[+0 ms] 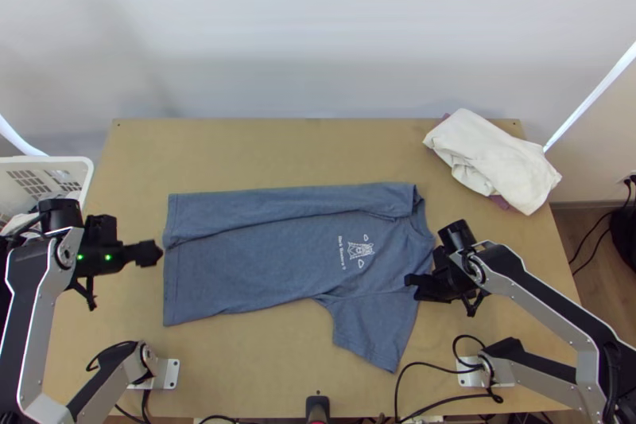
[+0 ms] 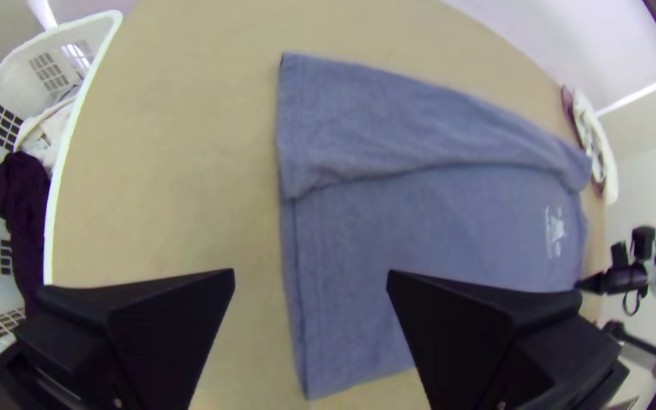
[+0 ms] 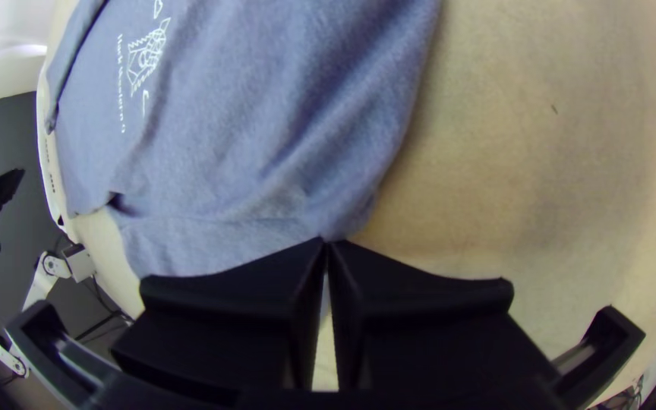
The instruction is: Fold the t-shirt
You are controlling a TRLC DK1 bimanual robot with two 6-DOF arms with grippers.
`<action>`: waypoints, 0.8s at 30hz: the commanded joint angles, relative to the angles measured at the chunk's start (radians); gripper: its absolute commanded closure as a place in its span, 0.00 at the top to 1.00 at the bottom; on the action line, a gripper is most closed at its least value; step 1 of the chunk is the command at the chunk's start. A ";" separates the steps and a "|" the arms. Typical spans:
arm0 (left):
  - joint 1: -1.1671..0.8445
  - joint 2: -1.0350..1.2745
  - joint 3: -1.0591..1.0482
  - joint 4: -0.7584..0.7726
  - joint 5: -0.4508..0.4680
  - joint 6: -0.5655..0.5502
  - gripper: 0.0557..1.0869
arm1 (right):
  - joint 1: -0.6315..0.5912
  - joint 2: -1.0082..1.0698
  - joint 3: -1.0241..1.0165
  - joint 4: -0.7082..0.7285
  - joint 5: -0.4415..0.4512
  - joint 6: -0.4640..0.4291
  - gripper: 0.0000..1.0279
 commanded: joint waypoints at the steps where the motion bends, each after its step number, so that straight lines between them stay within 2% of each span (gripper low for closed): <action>1: 0.007 0.023 -0.037 -0.070 -0.041 0.214 0.95 | 0.017 -0.004 -0.031 0.009 0.007 -0.017 0.03; 7: 0.023 0.054 -0.074 -0.180 -0.079 0.440 0.95 | 0.017 -0.016 -0.029 0.009 0.007 -0.015 0.03; 10: -0.008 0.072 -0.118 -0.172 -0.102 0.477 0.95 | 0.017 -0.019 -0.024 0.009 0.007 -0.014 0.03; 15: -0.086 0.109 -0.187 -0.123 -0.161 0.454 0.94 | 0.015 -0.032 -0.023 0.009 0.008 -0.014 0.03; 24: -0.247 0.176 -0.239 -0.129 -0.175 0.333 0.78 | 0.017 -0.030 -0.021 0.016 0.010 -0.014 0.03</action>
